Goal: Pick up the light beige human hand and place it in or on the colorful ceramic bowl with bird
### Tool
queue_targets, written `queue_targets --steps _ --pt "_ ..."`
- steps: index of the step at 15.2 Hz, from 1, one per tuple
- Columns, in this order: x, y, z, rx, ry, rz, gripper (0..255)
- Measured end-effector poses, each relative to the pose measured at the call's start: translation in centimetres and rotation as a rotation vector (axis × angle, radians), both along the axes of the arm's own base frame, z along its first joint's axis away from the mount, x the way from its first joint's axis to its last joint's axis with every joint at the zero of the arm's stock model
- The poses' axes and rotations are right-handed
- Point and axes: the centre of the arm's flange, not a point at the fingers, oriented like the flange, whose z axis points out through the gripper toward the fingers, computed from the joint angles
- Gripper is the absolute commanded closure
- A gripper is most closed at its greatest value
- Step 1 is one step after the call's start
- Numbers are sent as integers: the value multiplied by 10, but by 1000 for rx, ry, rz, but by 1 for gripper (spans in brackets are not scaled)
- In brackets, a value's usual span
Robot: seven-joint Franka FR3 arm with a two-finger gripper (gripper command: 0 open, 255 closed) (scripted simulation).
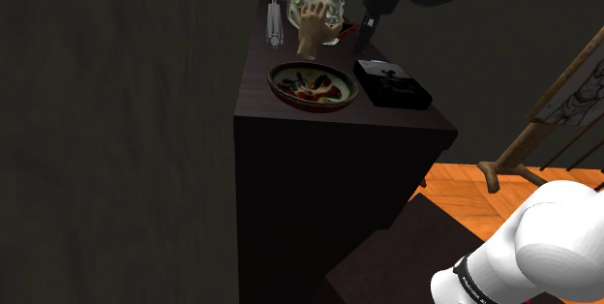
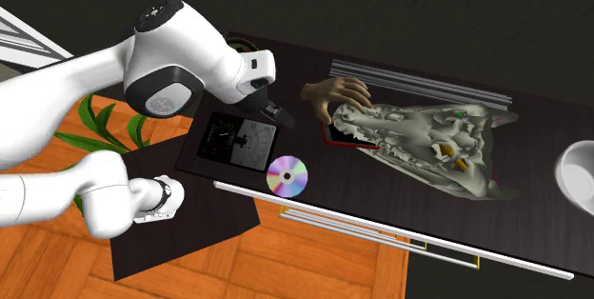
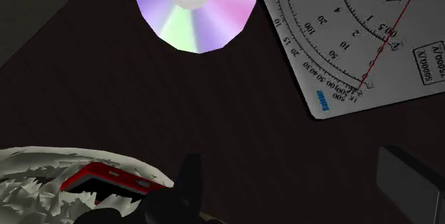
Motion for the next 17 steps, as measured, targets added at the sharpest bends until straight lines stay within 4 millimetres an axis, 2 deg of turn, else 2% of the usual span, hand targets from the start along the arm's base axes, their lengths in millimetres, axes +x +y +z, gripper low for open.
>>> queue_targets --steps 6,9,14,17 --pt "61 22 3 -114 -83 143 0" --pt "73 25 -1 -134 -97 169 0" --pt "88 18 -22 -137 -99 172 0" --pt "91 17 -28 -137 -99 172 0"
